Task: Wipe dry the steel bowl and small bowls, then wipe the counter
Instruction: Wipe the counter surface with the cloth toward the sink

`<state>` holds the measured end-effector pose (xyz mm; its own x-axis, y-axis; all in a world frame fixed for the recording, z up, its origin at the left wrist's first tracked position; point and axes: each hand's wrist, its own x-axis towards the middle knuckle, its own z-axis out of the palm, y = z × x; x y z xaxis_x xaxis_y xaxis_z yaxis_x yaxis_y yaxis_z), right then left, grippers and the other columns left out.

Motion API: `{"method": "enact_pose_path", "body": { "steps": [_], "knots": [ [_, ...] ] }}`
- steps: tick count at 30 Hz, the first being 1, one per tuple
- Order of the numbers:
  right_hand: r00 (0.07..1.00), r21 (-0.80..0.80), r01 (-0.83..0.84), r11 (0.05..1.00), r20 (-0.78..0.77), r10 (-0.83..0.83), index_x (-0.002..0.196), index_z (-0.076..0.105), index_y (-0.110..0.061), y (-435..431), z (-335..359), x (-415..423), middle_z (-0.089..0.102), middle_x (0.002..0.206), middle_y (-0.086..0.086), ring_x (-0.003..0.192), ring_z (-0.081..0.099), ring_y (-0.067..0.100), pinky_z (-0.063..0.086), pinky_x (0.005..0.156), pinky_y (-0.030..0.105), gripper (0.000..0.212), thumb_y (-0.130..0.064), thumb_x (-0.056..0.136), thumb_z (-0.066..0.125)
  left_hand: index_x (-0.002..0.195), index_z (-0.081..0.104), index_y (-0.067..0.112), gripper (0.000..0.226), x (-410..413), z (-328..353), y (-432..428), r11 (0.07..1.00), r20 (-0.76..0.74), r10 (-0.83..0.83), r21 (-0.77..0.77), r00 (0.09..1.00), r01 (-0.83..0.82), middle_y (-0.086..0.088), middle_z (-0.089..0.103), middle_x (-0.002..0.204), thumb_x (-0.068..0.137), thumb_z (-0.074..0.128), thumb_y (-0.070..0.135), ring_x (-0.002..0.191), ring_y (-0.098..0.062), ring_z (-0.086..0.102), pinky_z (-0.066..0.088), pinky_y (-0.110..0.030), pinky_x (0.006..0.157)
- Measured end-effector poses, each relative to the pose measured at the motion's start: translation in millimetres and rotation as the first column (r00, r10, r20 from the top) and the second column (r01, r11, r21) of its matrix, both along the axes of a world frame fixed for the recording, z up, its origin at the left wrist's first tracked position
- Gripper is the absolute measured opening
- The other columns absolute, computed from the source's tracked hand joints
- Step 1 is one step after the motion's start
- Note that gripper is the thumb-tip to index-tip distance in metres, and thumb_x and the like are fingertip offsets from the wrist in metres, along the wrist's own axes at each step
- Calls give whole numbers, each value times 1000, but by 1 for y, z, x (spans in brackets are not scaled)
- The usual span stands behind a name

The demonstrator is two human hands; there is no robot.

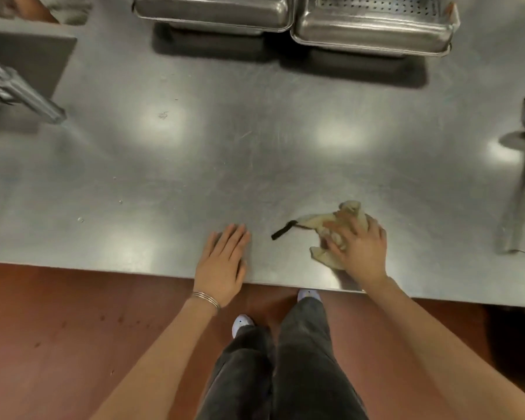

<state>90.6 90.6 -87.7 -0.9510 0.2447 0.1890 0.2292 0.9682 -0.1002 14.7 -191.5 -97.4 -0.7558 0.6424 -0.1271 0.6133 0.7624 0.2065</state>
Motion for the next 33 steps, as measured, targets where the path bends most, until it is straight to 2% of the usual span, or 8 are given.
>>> {"method": "enact_pose_path", "body": {
  "steps": [3, 5, 12, 17, 19, 21, 24, 33],
  "knots": [
    [912, -144, 410, 901, 91, -400, 108, 68, -23, 4, 9, -73, 52, 129, 7, 113, 44, 41, 34, 90, 49, 43, -51, 82, 49, 142, 35, 14, 58, -18, 0, -24, 995, -4, 89, 36, 996, -89, -4, 35, 148, 86, 32, 30, 140, -20, 24, 7, -39, 116],
    [870, -158, 486, 859, 177, -460, 117, 62, -23, -18, 11, -119, 47, 131, 3, 120, 36, 39, 28, 95, 47, 43, -51, 86, 50, 142, 35, 13, 59, -31, 1, -39, 989, -17, 136, 58, 991, -135, -5, 35, 148, 86, 31, 30, 140, -21, 23, 9, -40, 116],
    [999, -83, 52, 995, 15, -51, 96, 68, -24, -131, 1, -130, 63, 107, -5, 106, 46, 35, 36, 85, 44, 33, -49, 83, 52, 142, 34, 10, 60, -64, 4, -79, 967, -27, 251, 61, 968, -249, -7, 33, 149, 87, 28, 33, 141, -22, 21, 12, -41, 116],
    [874, -12, -474, 880, -131, 469, 99, 69, -29, -97, -5, -110, 66, 110, -8, 108, 46, 29, 36, 83, 39, 29, -47, 84, 51, 140, 37, 8, 58, -63, 0, -96, 962, -13, 271, 52, 963, -270, -8, 36, 148, 88, 29, 33, 139, -23, 26, 16, -40, 114],
    [907, 2, -408, 913, -116, 405, 97, 69, -30, -86, -4, -144, 67, 108, -8, 106, 47, 30, 33, 82, 38, 30, -47, 83, 49, 141, 36, 8, 57, -62, -1, -96, 961, -10, 272, 54, 962, -271, -8, 35, 148, 89, 30, 31, 139, -23, 25, 16, -40, 114],
    [990, -64, -134, 989, -50, 131, 99, 69, -28, -91, 1, -196, 64, 111, -4, 105, 49, 34, 35, 81, 40, 37, -50, 81, 45, 141, 35, 8, 56, -62, -3, -94, 956, 7, 286, 68, 958, -285, -8, 34, 148, 89, 30, 30, 139, -22, 23, 15, -41, 114],
    [975, -177, 181, 967, 158, -154, 110, 64, -26, -121, 16, -269, 54, 121, 0, 111, 41, 34, 31, 88, 43, 41, -51, 85, 44, 140, 35, 10, 55, -63, -3, -92, 946, 23, 311, 91, 950, -312, -6, 36, 147, 89, 31, 29, 139, -21, 25, 17, -42, 114],
    [894, -61, -446, 893, 21, 448, 102, 66, -32, -151, -2, -197, 63, 112, -10, 109, 40, 29, 35, 85, 41, 27, -45, 82, 53, 133, 48, 11, 51, -70, 7, -90, 927, 15, 336, 171, 942, -334, -5, 46, 141, 86, 37, 27, 136, -19, 31, 20, -41, 114]
  ]
}}
